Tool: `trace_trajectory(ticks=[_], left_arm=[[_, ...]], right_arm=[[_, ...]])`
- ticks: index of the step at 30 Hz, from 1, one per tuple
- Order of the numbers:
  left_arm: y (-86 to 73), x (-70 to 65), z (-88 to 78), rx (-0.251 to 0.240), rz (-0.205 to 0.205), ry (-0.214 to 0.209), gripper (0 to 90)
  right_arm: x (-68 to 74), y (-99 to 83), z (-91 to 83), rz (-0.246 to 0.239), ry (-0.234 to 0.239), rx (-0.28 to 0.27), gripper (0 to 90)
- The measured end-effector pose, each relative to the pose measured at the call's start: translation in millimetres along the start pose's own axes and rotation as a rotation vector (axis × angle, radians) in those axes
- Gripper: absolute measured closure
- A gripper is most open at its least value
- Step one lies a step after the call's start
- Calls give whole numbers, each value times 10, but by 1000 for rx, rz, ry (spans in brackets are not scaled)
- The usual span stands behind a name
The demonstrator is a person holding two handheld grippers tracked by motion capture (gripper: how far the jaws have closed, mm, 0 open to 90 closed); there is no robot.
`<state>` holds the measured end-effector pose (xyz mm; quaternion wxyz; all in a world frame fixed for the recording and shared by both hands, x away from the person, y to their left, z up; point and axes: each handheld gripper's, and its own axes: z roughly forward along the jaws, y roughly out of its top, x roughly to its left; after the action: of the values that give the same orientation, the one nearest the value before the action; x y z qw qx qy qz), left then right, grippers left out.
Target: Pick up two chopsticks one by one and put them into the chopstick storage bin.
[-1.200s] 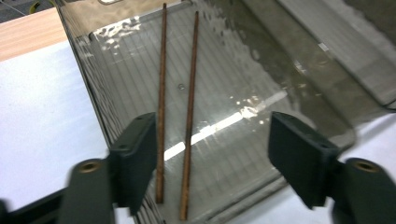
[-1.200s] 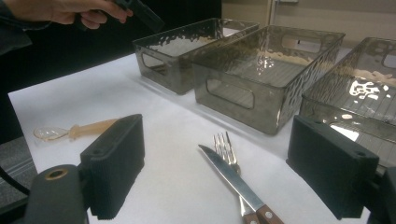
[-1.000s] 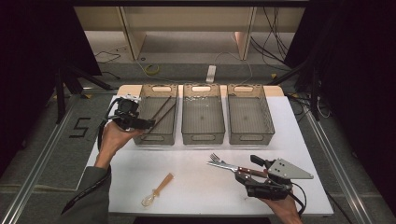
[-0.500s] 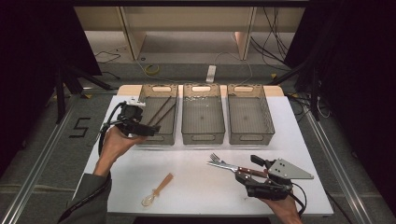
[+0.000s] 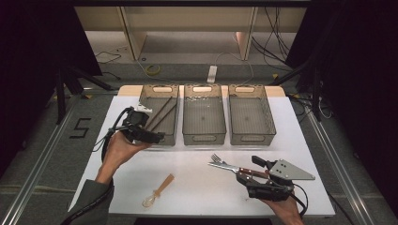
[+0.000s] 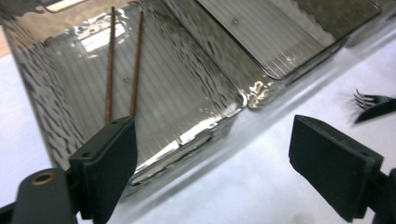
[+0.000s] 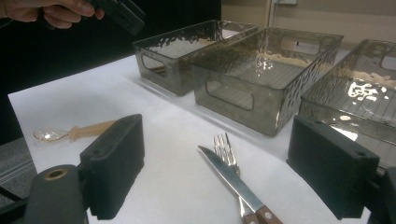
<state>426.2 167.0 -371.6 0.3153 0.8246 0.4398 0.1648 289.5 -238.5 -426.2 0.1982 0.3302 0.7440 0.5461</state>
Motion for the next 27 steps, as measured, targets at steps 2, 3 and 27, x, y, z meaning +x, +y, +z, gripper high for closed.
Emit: trace_trajectory(ticks=[2,3,27], left_arm=[[-15,-49,28,11,0,-3,154],[-23,-69,45,16,5,-5,154],[-233,-333,149,96,19,4,151]], right_arm=[[-1,0,-1,0,0,-1,192],[-2,0,-1,0,0,-1,192],[-20,-12,-2,9,-5,3,192]])
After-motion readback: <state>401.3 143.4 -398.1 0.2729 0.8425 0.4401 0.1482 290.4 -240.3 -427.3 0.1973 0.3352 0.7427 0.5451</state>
